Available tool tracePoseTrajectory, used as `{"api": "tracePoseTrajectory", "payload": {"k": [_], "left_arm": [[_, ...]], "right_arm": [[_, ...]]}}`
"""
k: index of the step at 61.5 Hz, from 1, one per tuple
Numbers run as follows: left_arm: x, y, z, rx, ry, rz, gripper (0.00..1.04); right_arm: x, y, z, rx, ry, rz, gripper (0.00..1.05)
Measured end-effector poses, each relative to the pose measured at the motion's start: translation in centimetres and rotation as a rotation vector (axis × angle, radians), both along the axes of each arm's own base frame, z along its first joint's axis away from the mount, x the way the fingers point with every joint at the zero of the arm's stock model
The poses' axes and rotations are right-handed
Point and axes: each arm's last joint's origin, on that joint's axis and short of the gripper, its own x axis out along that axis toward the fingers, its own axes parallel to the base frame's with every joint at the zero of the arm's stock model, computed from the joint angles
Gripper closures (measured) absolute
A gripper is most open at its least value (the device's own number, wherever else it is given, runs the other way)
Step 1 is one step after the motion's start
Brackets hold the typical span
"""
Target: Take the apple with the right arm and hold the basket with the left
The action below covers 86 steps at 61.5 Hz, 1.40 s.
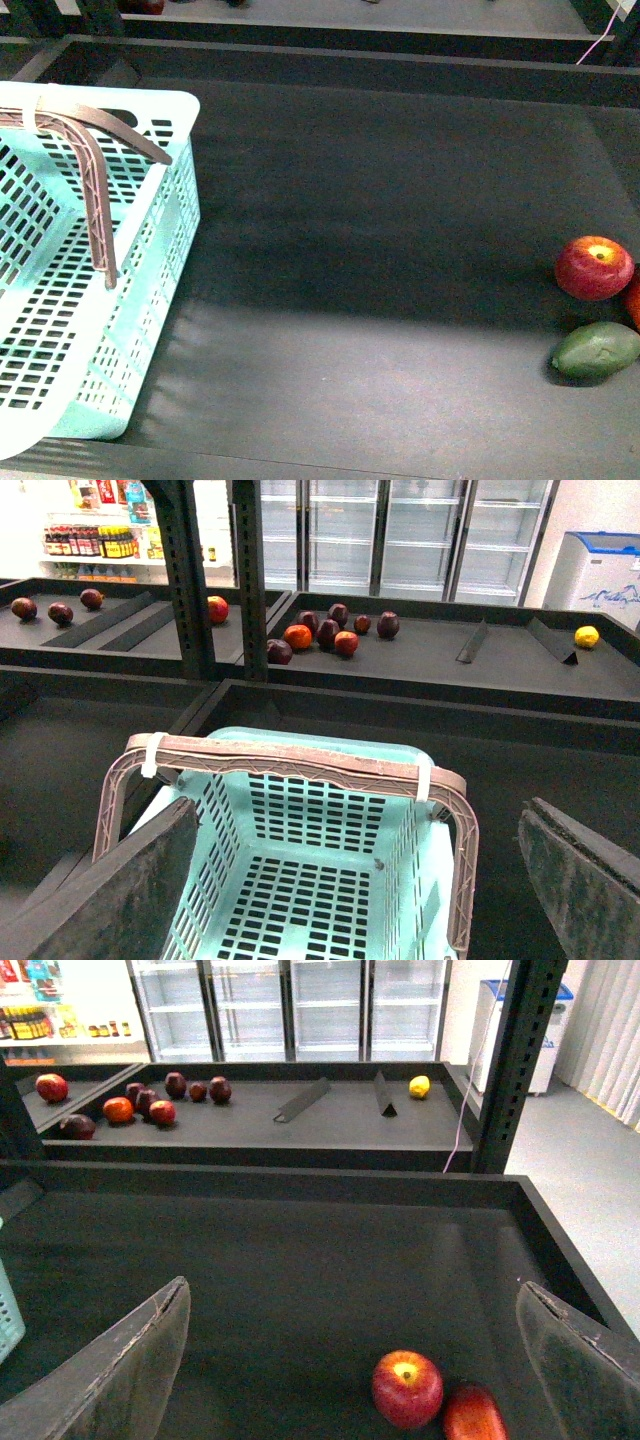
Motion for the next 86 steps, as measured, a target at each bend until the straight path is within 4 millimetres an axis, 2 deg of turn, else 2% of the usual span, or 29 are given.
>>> {"api": "tracePoseTrajectory", "payload": {"k": [37,42,47,55,61,72,78,86], "left_arm": [[0.0,0.0,0.0,0.007,0.005,0.010,0.07],[0.3,0.2,-0.4,0.058,0.193,0.167,0.07],[1.2,0.7,-0.4,0.029,0.282,0.204,0.07],[3.4,2.0,0.7,-0.147,0.342,0.211,0.07],[5.9,2.9,1.2,-0.300,0.385,0.207,0.07],[10.9,3.9,1.0,-0.622,0.494,0.191,0.07],[14.3,4.3,0.9,-0.799,0.511,0.218,0.07],[17.0,4.2,0.7,-0.946,0.539,0.236,0.07]], "right_arm": [[0.0,0.0,0.0,0.000,0.000,0.000,0.09],[0.0,0.0,0.0,0.000,0.000,0.000,0.09],[0.0,0.0,0.0,0.000,0.000,0.000,0.09],[0.0,0.0,0.0,0.000,0.000,0.000,0.09],[0.0,0.0,0.0,0.000,0.000,0.000,0.09],[0.0,0.0,0.0,0.000,0.000,0.000,0.09],[0.0,0.0,0.0,0.000,0.000,0.000,0.09],[0.0,0.0,0.0,0.000,0.000,0.000,0.09]]}}
